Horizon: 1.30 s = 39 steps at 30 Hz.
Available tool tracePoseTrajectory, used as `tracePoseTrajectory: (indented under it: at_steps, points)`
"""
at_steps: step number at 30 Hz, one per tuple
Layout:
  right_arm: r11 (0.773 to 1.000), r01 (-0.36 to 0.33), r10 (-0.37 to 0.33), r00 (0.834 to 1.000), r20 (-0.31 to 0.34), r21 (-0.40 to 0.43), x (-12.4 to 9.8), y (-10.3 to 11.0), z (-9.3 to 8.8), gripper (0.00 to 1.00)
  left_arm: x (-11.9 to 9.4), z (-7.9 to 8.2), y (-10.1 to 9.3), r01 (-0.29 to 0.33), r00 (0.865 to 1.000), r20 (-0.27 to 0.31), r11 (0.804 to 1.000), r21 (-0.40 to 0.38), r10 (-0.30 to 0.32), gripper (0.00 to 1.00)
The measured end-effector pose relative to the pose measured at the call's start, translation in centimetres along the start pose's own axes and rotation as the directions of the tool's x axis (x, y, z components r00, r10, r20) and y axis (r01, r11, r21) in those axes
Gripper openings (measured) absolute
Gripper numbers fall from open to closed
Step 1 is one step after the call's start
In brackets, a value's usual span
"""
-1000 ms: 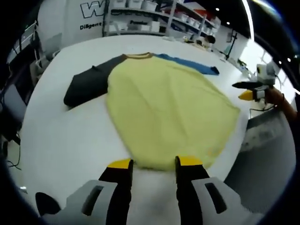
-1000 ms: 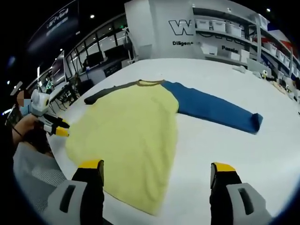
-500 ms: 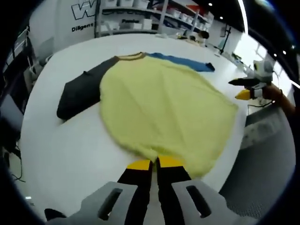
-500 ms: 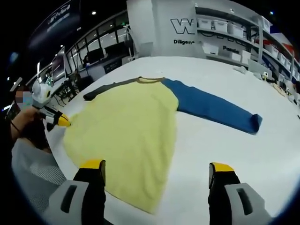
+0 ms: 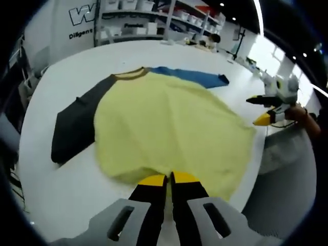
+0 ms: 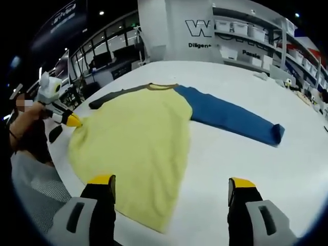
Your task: Fold the garment on the visible template until the final outline fits inside the template.
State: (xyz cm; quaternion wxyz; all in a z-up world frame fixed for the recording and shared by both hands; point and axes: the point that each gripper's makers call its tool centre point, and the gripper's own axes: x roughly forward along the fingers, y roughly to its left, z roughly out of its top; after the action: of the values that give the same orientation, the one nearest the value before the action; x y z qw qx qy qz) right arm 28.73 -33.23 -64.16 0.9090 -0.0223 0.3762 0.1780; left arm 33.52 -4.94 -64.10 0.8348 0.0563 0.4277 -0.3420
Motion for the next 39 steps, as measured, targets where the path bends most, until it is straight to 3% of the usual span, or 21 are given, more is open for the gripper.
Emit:
tracePoseTrajectory:
  at_steps: [10, 21, 26, 32, 39]
  points:
    - [1.000, 0.004, -0.004, 1.000, 0.000, 0.005, 0.1, -0.1, 0.0, 0.89, 2.7, 2.2, -0.1, -0.002, 1.000, 0.013, 1.000, -0.031, 0.002, 0.03]
    - [1.000, 0.014, -0.014, 1.000, 0.000, 0.014, 0.0, -0.4, 0.0, 0.88, 5.5, 2.3, -0.5, -0.011, 1.000, 0.013, 0.999, -0.040, 0.011, 0.03]
    - [1.000, 0.013, -0.013, 1.000, -0.005, 0.005, 0.0, -0.3, 0.0, 0.88, 5.9, 2.8, -0.9, 0.010, 0.998, 0.056, 0.999, -0.044, -0.007, 0.04]
    - [1.000, 0.014, -0.014, 1.000, -0.007, 0.005, 0.0, -0.3, 0.0, 0.88, 6.5, 3.1, -2.6, 0.088, 0.993, 0.081, 0.995, -0.041, -0.085, 0.15]
    - [1.000, 0.016, -0.016, 1.000, -0.015, 0.003, 0.0, -0.4, -0.2, 0.87, 6.4, 2.9, -4.3, 0.123, 0.988, 0.078, 0.988, 0.095, -0.131, 0.35]
